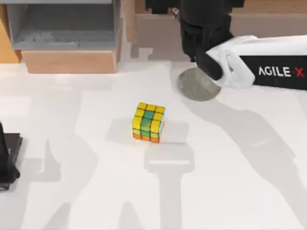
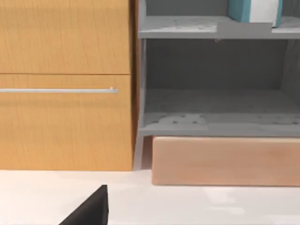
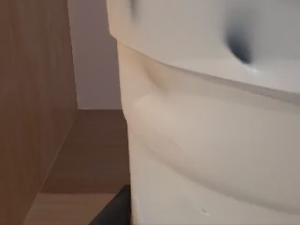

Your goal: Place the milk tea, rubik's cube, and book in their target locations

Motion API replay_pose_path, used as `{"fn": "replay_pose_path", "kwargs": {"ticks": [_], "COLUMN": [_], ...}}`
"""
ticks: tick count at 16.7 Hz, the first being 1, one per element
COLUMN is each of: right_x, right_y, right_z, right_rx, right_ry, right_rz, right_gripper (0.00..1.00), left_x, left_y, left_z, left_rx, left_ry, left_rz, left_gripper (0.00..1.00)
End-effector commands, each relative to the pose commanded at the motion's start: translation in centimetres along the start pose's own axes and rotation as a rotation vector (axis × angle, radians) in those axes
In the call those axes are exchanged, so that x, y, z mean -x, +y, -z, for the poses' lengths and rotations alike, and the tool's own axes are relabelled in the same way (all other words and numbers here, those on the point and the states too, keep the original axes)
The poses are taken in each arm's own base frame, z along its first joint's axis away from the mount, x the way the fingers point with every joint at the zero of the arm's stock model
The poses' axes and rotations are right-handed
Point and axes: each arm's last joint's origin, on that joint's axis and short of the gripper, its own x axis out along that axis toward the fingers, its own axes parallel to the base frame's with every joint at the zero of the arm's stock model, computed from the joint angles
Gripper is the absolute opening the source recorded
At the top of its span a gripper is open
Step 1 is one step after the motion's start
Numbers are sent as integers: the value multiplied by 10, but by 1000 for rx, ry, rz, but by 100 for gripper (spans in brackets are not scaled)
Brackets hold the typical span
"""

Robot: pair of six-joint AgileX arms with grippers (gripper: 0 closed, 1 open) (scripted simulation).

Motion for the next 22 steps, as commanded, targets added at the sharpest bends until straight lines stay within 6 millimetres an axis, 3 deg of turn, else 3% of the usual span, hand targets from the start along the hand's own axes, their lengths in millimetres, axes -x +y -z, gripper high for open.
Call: {"fn": "replay_pose_path", "kwargs": {"ticks": [4, 11, 16, 19, 22], "right_x": [30, 35, 58, 58, 49], "right_y": [9, 14, 21, 5, -19], "right_z": [-15, -8, 41, 78, 99], "right_rx": [4, -4, 1, 23, 21], "right_ry": [-45, -50, -21, 14, 26], "right_rz": [10, -11, -68, -41, 13], "right_gripper": [0, 0, 0, 0, 0], "left_x": [0, 0, 0, 0, 0], "left_y": [0, 0, 0, 0, 0], "left_z": [0, 0, 0, 0, 0], "left_rx": [0, 0, 0, 0, 0], "left_ry": [0, 0, 0, 0, 0], "left_rz": [0, 0, 0, 0, 0], "left_gripper": [100, 100, 100, 100, 100]}}
